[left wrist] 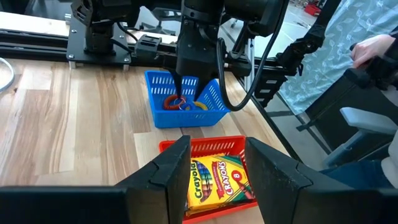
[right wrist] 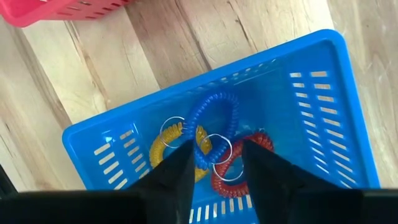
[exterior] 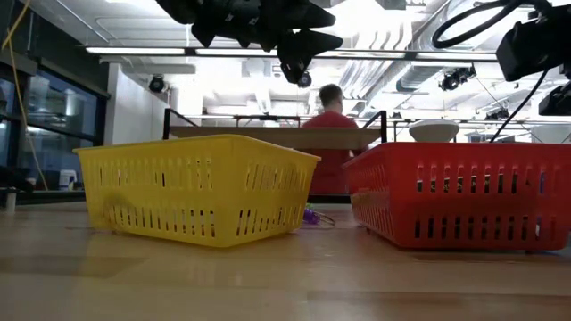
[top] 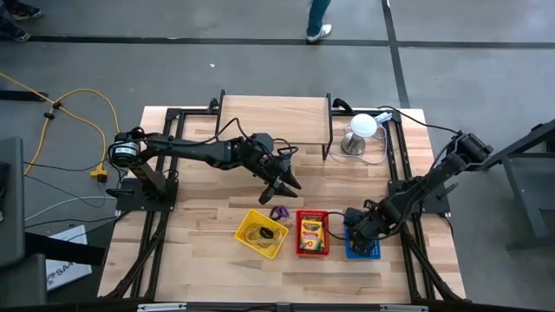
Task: Pick & Place Office Desk Supplies
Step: Put the green spring keychain into the blue bin
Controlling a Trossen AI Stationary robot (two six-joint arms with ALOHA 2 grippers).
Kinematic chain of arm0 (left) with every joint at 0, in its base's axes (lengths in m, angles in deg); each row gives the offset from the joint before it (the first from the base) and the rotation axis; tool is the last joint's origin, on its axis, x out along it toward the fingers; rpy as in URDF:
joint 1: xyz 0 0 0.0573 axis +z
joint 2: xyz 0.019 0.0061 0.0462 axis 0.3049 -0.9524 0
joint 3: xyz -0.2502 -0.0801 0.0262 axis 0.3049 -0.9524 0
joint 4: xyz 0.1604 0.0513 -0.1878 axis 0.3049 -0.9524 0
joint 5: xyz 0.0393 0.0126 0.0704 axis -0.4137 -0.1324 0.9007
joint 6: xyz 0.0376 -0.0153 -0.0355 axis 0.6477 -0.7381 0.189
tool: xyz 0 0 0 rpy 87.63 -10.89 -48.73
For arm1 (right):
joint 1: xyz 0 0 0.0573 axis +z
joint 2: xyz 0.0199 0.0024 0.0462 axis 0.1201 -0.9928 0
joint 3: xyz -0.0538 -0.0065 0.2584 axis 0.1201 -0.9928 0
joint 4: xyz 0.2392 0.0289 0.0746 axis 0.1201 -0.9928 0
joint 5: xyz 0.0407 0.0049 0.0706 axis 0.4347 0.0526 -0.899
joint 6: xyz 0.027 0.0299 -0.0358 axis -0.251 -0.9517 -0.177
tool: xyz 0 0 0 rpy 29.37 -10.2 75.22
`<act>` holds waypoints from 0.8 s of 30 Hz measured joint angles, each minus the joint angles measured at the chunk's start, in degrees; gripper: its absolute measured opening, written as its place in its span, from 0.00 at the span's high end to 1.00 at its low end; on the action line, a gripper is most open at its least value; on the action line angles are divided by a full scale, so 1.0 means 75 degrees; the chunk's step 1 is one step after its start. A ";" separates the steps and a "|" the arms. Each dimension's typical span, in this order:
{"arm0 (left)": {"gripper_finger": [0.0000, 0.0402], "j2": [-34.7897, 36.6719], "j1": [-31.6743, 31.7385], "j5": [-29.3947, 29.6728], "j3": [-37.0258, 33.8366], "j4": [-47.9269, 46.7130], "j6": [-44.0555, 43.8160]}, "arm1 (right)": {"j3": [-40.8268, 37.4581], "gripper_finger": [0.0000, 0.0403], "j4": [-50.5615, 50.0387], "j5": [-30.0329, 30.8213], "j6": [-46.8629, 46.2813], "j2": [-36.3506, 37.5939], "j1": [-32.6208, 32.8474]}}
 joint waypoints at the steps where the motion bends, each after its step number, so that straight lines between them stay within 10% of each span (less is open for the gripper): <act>1: 0.63 0.0000 0.0000 0.0000 0.0000 0.0002 0.0003 | 0.0000 0.69 0.0000 -0.0006 0.0003 0.0000 0.0000; 24: 0.63 0.0000 0.0000 0.0001 0.0001 0.0003 0.0009 | 0.0000 0.67 -0.0114 -0.0291 0.1771 0.1699 -0.1119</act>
